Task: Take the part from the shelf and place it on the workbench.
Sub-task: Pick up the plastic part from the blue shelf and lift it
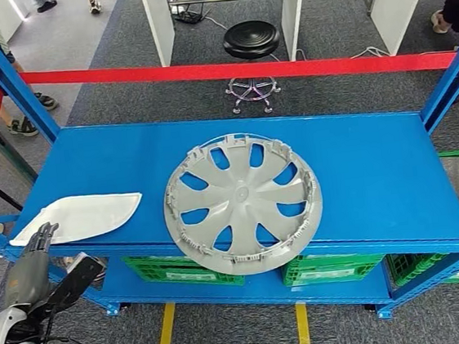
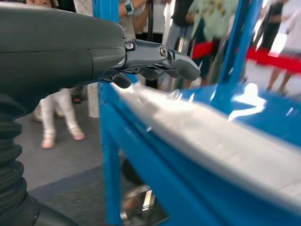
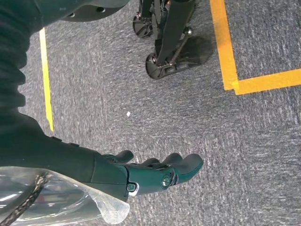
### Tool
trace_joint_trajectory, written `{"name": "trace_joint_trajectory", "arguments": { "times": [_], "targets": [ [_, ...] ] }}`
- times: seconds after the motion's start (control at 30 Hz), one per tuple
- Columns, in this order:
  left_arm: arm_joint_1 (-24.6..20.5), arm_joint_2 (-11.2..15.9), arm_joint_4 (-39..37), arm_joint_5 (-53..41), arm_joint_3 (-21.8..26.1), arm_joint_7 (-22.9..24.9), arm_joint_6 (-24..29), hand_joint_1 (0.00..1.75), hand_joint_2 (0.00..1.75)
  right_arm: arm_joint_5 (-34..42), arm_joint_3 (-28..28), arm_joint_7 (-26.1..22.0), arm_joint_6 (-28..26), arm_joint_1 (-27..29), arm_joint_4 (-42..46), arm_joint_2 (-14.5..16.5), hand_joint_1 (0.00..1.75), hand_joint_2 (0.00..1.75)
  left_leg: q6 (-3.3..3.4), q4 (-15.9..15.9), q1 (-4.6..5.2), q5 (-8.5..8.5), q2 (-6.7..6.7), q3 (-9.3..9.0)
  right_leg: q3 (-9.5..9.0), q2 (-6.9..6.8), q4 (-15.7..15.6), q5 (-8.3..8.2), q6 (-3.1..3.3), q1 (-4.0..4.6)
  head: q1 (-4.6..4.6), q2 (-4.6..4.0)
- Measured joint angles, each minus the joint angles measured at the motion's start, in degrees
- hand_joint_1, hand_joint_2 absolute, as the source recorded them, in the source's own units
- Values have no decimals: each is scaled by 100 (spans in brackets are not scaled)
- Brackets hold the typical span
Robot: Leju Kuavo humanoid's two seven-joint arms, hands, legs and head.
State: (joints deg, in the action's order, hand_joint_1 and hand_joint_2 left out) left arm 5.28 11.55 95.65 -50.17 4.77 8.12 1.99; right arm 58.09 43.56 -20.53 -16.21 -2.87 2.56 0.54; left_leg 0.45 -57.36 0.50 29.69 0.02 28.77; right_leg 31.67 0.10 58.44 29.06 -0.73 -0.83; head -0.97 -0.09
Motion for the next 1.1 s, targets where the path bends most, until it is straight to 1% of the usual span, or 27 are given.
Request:
{"name": "trace_joint_trajectory", "arguments": {
  "times": [0.1,0.2,0.33,0.43,0.6,0.8,1.1],
  "targets": [
    [-131,228,-224,4,-29,257,-341,0,175,63,154,42,36,-3,0,-28,0,175,0,0,0,0,1,0,0,0,0,0,0,0,0,0],
    [-308,416,-421,-15,-60,449,-558,0,175,100,280,74,59,-10,0,-53,0,175,-1,0,0,-1,1,1,0,-1,1,0,0,1,1,0],
    [-597,610,-648,-135,-93,560,-617,0,175,114,410,97,64,-22,0,-73,0,175,-1,0,0,-1,1,1,-1,1,1,0,0,0,0,0],
    [-774,696,-796,-267,-124,559,-582,0,175,137,492,100,69,-22,2,-78,0,175,-1,-1,0,-1,2,1,-1,1,1,0,0,0,1,0],
    [-1006,726,-953,-439,-196,501,-442,0,175,181,584,113,73,-26,4,-78,0,175,0,-1,1,-1,2,1,-1,3,1,0,0,0,1,0],
    [-1029,724,-1026,-498,-255,474,-311,0,175,208,653,136,79,-18,4,-78,0,175,0,-1,1,0,5,2,1,5,1,0,0,0,0,0],
    [-1173,713,-1199,-680,-355,483,-334,0,175,259,750,134,132,-31,4,-78,0,175,0,-1,0,0,6,1,0,5,1,-1,0,0,0,0]
  ]
}}
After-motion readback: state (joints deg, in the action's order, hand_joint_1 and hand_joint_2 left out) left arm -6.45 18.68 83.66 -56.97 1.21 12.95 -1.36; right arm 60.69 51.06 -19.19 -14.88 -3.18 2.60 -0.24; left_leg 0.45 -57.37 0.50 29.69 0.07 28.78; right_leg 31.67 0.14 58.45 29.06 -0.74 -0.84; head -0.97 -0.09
